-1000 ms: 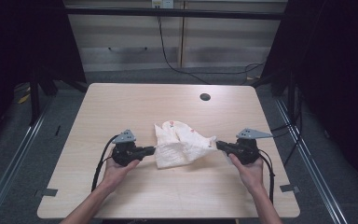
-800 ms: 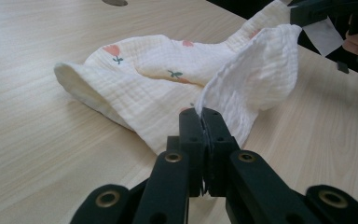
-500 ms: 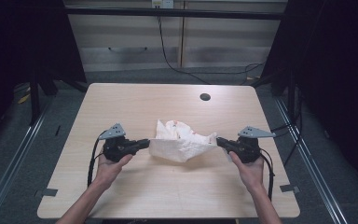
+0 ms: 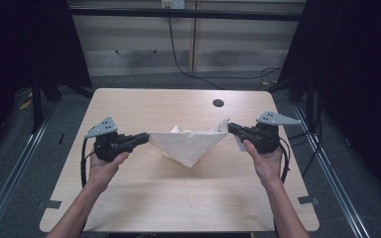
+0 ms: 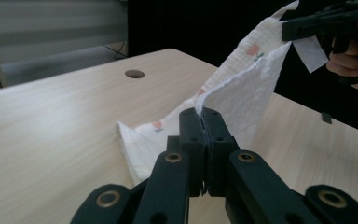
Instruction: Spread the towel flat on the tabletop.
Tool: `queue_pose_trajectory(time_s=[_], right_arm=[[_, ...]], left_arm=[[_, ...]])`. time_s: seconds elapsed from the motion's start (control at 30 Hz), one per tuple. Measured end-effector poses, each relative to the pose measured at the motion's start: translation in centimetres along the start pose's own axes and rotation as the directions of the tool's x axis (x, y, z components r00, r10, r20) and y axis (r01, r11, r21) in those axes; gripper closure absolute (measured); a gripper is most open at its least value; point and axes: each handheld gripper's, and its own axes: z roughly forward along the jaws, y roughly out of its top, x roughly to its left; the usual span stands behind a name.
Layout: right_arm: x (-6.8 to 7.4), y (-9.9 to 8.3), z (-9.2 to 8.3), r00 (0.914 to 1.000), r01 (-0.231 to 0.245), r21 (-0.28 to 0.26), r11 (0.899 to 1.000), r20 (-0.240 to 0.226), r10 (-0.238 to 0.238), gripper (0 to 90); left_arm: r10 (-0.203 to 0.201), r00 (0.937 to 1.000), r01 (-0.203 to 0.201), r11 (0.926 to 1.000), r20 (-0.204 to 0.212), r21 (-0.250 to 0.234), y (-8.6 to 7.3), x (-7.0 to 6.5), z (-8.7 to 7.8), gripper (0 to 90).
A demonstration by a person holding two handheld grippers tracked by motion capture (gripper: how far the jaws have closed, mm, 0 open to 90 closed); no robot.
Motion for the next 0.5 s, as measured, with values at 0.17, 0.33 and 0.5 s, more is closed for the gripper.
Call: queue_pose_trajectory(time_s=[0.17,0.33,0.5], right_arm=[[0.6,2.3,0.5,0.9992,0.031,0.022,0.999,0.023,-0.031,89.2],[0.6,4.7,0.6,0.9997,0.008,-0.032,0.999,0.024,-0.007,89.3],[0.9,7.6,1.2,0.9985,0.0,-0.048,0.999,0.054,0.003,89.3]], left_arm=[[0.053,0.9982,-0.054,0.9985,-0.026,-0.008,2.4,0.2,-1.1,88.6],[0.035,0.998,-0.037,0.9982,-0.053,-0.048,4.8,1.4,-1.5,88.6],[0.029,0.9951,-0.034,0.9977,-0.094,-0.059,7.3,2.5,-1.5,88.6]])
